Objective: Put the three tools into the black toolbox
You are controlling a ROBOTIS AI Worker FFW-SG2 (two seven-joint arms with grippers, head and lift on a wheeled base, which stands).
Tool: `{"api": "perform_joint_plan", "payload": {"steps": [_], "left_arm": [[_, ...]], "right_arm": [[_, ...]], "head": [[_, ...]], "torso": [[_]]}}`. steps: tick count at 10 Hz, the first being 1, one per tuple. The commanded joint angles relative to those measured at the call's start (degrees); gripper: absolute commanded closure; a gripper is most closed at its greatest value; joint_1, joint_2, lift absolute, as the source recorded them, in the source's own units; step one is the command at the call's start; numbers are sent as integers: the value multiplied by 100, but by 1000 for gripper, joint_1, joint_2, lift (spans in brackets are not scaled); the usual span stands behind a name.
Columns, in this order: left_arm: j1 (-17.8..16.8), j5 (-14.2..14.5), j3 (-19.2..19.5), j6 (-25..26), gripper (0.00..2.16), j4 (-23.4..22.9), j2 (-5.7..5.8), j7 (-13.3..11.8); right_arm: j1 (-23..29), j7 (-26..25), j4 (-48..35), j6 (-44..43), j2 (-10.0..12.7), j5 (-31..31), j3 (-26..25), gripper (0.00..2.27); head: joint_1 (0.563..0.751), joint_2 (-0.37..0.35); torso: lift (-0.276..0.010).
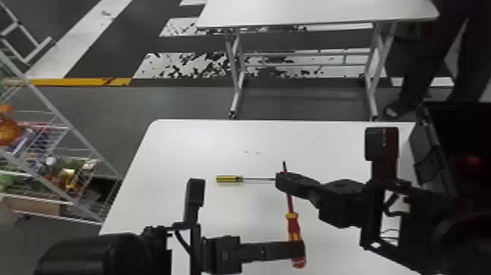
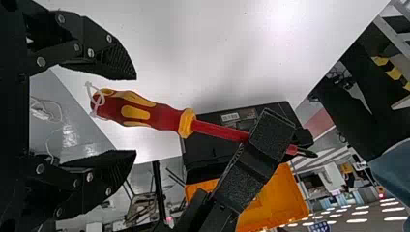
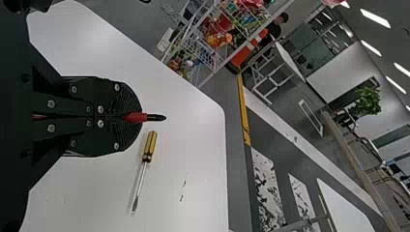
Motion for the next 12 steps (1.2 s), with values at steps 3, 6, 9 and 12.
{"api": "perform_joint_plan", "payload": {"steps": [3, 6, 9, 12], "left_arm": [[70, 38, 163, 24, 63, -30, -15, -128], [299, 90, 593, 24, 63, -30, -15, -374], [598, -129, 804, 24, 63, 172, -15, -269], [756, -428, 752, -281, 63, 480, -15, 39]], "right_arm": [[52, -8, -85, -71, -9, 19, -63, 2243], [26, -96, -498, 263, -211, -7, -423, 2243], [44, -306, -1114, 351, -562, -508, -1513, 2243], [61, -403, -1333, 404, -932, -1176, -2647, 2243]], "head": [[695, 166], [695, 155], [695, 95], [695, -27]], "torso": [[-51], [-51], [-51], [-51]]}}
